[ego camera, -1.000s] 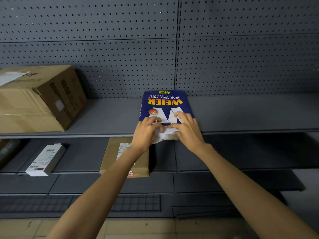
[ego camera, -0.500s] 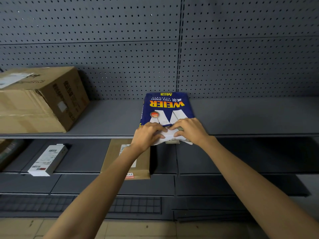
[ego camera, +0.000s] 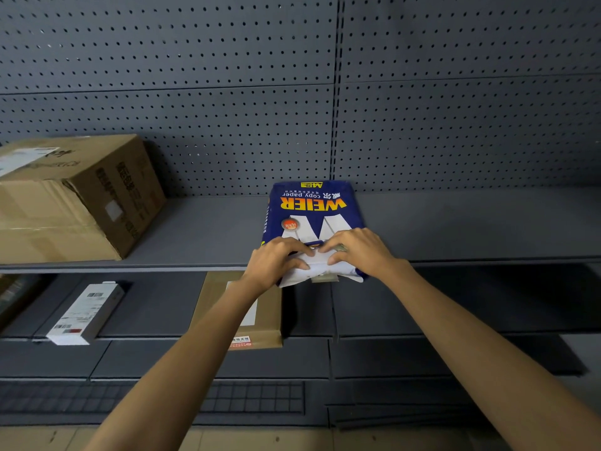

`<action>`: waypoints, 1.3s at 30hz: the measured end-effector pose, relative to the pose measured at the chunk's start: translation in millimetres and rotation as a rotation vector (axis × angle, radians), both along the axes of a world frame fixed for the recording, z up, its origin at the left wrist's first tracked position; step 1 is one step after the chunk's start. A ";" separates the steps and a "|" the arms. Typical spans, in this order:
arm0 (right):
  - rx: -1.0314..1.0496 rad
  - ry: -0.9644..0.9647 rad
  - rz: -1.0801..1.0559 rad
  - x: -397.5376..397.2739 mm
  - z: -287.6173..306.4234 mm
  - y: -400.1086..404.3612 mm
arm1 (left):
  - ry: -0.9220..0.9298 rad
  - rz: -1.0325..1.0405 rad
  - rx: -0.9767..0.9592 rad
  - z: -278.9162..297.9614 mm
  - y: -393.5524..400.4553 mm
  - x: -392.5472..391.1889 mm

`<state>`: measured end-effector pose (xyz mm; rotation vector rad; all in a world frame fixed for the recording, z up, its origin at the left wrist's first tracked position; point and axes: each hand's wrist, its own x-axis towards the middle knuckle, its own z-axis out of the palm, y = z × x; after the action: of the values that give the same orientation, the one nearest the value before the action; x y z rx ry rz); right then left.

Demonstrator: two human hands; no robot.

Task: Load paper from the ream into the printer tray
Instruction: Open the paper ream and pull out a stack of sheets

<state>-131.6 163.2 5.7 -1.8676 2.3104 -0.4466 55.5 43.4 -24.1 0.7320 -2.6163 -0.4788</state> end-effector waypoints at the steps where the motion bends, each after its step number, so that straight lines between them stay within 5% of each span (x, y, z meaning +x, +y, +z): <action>1: 0.005 0.001 0.000 -0.9 -0.1 -0.8 | -0.004 -0.009 -0.001 0.2 -1.7 0.0; 13: -0.014 -0.034 0.050 -3.9 5.8 0.4 | 0.016 -0.009 -0.149 8.0 6.4 3.1; 21: -0.217 0.218 0.109 13.7 -0.3 19.2 | 0.054 0.007 -0.309 11.1 30.6 6.4; 39: -0.291 0.110 -0.044 72.6 -17.3 88.3 | 0.176 -0.107 -0.308 -7.3 78.6 52.6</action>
<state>-59.0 251.5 -11.6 -2.0157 2.4751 -0.7398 108.1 122.0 -31.4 0.4316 -2.4917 -0.1538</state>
